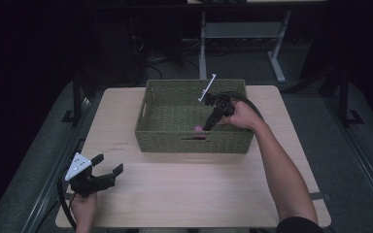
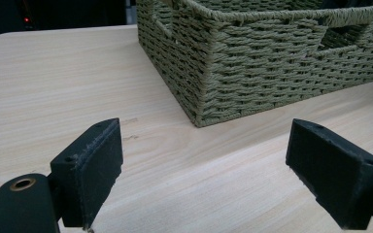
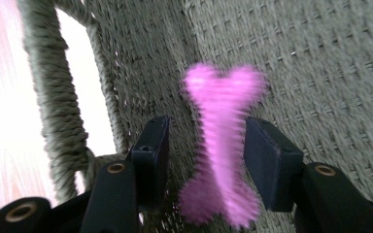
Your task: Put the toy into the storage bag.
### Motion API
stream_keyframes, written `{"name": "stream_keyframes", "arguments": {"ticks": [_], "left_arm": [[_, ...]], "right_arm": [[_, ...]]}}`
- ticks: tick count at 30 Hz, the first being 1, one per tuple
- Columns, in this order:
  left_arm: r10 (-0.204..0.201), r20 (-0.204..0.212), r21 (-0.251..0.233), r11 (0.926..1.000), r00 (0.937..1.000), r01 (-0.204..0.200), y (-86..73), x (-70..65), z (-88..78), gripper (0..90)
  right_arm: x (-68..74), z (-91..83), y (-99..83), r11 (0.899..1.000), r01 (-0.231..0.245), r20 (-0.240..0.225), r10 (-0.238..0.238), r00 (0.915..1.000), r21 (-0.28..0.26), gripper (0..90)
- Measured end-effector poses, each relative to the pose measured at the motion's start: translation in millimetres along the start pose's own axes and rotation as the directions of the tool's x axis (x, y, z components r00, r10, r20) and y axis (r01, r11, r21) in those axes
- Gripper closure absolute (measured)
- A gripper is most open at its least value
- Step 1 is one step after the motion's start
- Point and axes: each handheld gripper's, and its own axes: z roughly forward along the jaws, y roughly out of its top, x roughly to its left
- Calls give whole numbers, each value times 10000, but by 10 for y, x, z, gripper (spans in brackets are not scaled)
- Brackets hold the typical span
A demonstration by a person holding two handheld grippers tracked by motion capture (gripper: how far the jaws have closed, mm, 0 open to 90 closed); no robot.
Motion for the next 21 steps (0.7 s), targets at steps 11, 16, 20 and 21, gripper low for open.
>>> {"name": "stream_keyframes", "arguments": {"ticks": [11, 16, 20, 21], "left_arm": [[-30, 0, 7, 10000, 10000, 30, -4, 2, -13, 128], [16, 3, 10, 10000, 10000, -16, -1, -5, -2, 128], [-3, -4, -9, 10000, 10000, 3, -1, -10, -2, 128], [-1, -7, -5, 10000, 10000, 1, -1, -9, -3, 128]], "right_arm": [[50, -141, -47, 9995, -55, 181, 60, 9998, -296, 483], [99, -233, -68, 9987, -33, 308, 48, 9995, -504, 463], [128, -285, -100, 9982, -32, 429, 58, 9991, -605, 444], [142, -315, -120, 9977, -9, 441, 39, 9990, -676, 435]]}}
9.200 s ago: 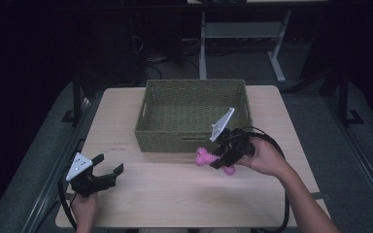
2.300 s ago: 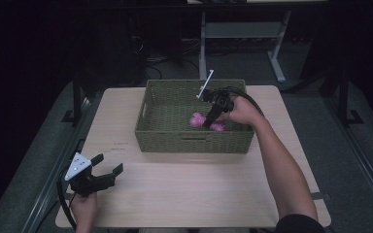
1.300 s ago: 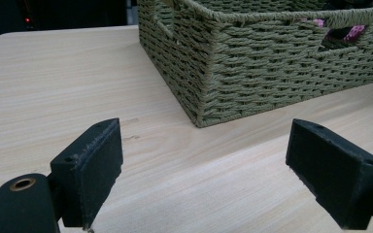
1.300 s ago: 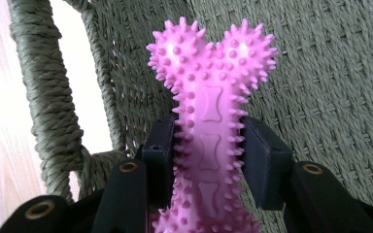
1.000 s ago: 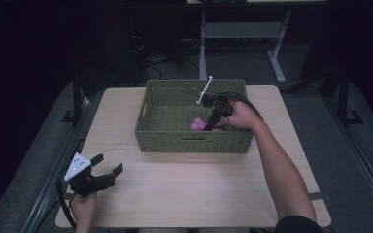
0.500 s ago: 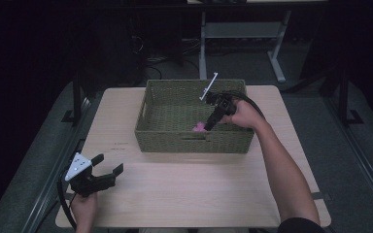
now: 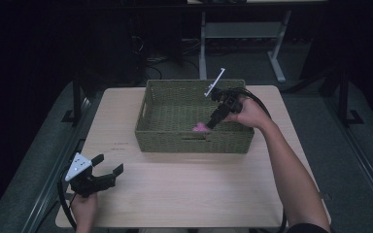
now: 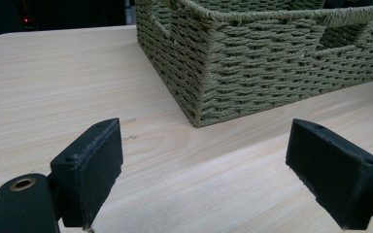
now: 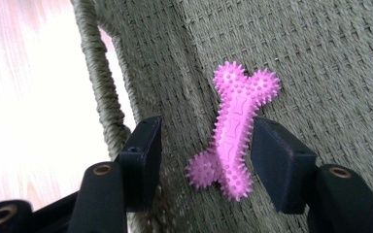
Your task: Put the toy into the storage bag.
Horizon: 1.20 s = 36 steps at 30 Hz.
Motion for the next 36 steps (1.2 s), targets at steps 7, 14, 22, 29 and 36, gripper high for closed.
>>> {"name": "stream_keyframes", "arguments": {"ticks": [7, 14, 22, 29, 36], "left_arm": [[0, 3, 22, 10000, 10000, 0, -3, 4, 2, 128], [20, 22, 48, 10000, 10000, -20, 0, -4, 8, 128], [-1, 20, 30, 10000, 10000, 1, 1, -2, 9, 128], [63, 31, 32, 10000, 10000, -63, 3, -13, 14, 128], [69, 27, 34, 10000, 10000, -69, 3, -17, 10, 128]], "right_arm": [[50, -114, -54, 9997, -60, 158, 64, 9999, -244, 398], [139, -242, -89, 9987, -66, 349, 84, 9994, -496, 347], [215, -352, -143, 9970, -71, 512, 111, 9986, -769, 316], [254, -383, -219, 9967, -72, 577, 118, 9983, -805, 308], [284, -449, -304, 9960, -198, 615, 252, 9978, -877, 298]]}}
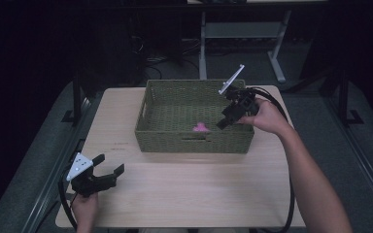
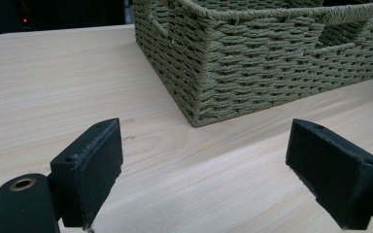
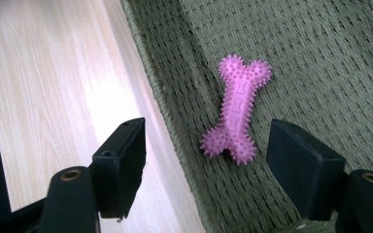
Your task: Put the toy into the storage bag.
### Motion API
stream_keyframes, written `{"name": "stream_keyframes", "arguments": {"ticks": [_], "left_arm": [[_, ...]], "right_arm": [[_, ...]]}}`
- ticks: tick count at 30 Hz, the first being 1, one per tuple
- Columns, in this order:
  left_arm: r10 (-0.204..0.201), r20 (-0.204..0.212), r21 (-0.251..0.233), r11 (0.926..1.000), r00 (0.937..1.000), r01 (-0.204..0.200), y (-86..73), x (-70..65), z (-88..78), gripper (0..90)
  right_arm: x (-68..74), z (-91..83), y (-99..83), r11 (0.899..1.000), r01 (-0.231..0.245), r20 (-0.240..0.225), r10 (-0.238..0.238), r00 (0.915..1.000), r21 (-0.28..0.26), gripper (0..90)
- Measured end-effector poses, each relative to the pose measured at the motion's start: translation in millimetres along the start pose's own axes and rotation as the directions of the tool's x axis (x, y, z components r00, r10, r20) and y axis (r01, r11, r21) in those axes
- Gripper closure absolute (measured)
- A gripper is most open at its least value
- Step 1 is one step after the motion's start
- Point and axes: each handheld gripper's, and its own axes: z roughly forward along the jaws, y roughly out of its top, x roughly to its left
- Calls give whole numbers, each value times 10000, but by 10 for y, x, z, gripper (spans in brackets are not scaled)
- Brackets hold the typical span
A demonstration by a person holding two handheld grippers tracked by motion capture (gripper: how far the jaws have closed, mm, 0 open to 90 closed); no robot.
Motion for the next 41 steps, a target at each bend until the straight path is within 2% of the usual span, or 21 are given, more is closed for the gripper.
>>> {"name": "stream_keyframes", "arguments": {"ticks": [8, 17, 31, 39, 40, 41], "left_arm": [[27, -15, 3, 10000, 10000, -27, 1, -8, 2, 128], [39, 6, 14, 10000, 10000, -39, 0, -18, 6, 128], [53, 11, 31, 10000, 10000, -54, -2, -22, 7, 128], [77, 5, 53, 10000, 10000, -77, -1, -23, 12, 128], [103, -5, 46, 9999, 9999, -103, 1, -22, 14, 128], [103, -5, 46, 9999, 9999, -103, 1, -22, 14, 128]], "right_arm": [[71, -130, -121, 9994, 17, 112, -13, 9999, -332, 294], [151, -198, -291, 9982, -116, 92, 122, 9999, -587, 287], [341, -218, -763, 9959, -302, 221, 322, 9992, -857, 281], [444, -171, -1049, 9946, -368, 418, 410, 9983, -967, 271], [486, -162, -1134, 9932, -454, 515, 511, 9974, -1069, 267], [486, -162, -1134, 9932, -454, 515, 511, 9974, -1069, 267]]}}
